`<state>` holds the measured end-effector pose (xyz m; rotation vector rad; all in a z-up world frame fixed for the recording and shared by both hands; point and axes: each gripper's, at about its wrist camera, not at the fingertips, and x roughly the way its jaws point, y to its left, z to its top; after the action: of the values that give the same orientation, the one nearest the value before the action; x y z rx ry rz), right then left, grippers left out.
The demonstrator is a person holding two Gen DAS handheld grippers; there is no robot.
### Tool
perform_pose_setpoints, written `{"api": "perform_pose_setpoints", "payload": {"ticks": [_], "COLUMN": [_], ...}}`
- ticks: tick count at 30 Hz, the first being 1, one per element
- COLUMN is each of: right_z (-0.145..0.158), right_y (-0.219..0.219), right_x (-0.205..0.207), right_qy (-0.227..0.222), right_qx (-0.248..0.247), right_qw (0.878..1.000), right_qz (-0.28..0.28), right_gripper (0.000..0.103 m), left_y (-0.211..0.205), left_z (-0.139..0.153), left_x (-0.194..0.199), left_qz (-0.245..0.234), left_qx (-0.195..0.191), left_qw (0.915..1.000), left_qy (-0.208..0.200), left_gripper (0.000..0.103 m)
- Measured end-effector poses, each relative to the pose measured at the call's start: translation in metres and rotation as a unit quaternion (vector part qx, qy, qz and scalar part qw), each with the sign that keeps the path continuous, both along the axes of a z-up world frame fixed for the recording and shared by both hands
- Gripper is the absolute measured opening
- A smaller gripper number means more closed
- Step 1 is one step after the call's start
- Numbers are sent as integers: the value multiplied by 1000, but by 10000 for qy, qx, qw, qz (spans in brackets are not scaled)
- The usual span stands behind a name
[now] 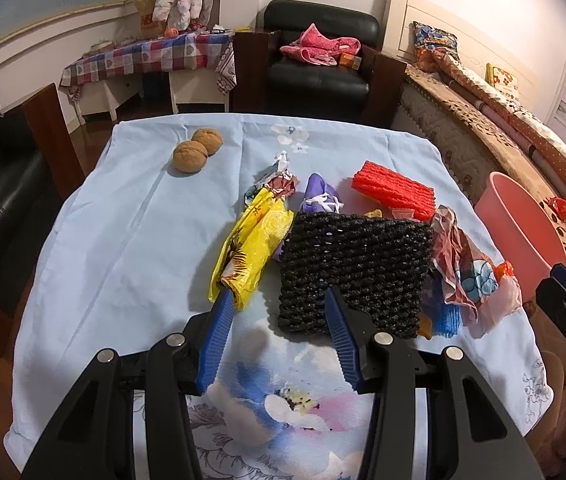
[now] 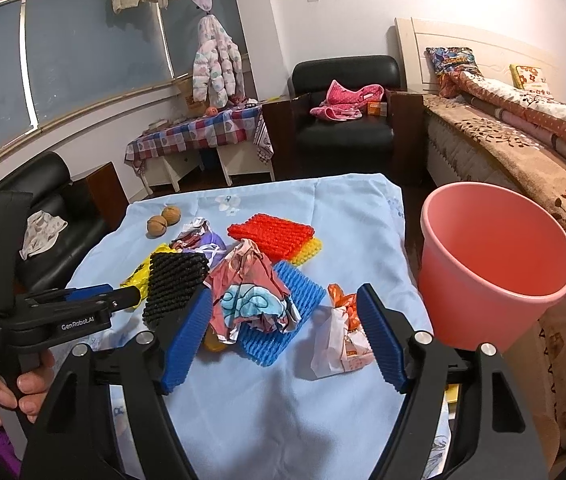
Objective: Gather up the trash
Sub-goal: 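Move both tools toward the cluttered items on the table, then grasp the yellow snack wrapper with the left tool while the right tool grasps the patterned paper wrapper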
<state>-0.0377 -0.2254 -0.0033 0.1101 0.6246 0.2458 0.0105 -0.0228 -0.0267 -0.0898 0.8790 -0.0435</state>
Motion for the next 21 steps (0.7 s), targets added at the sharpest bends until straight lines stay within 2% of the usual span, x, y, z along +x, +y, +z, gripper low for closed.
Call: {"api": "perform_pose_setpoints", "payload": {"ticks": [5, 8, 12, 17, 21], "right_z": [-5, -8, -12, -15, -17], "right_y": [-1, -1, 0, -2, -6], "right_x": [3, 5, 7, 10, 13], "right_qy": [143, 229, 309, 366, 429], "right_qx": [61, 87, 111, 165, 253], "right_qw": [9999, 9997, 9994, 9991, 9986], "right_qz": [37, 75, 146, 168, 179], "right_gripper": [74, 70, 69, 69, 69], "left_y": [7, 12, 13, 20, 30], "left_z": [-4, -5, -3, 3, -1], "left_x": [5, 7, 9, 12, 22], "left_qz": [-45, -95, -233, -261, -141], "left_qx": [-285, -443, -513, -315, -263], "left_qw": [9996, 9989, 9984, 9990, 9995], "left_qy": [74, 81, 7, -161, -77], "left_gripper": [50, 51, 53, 54, 53]}}
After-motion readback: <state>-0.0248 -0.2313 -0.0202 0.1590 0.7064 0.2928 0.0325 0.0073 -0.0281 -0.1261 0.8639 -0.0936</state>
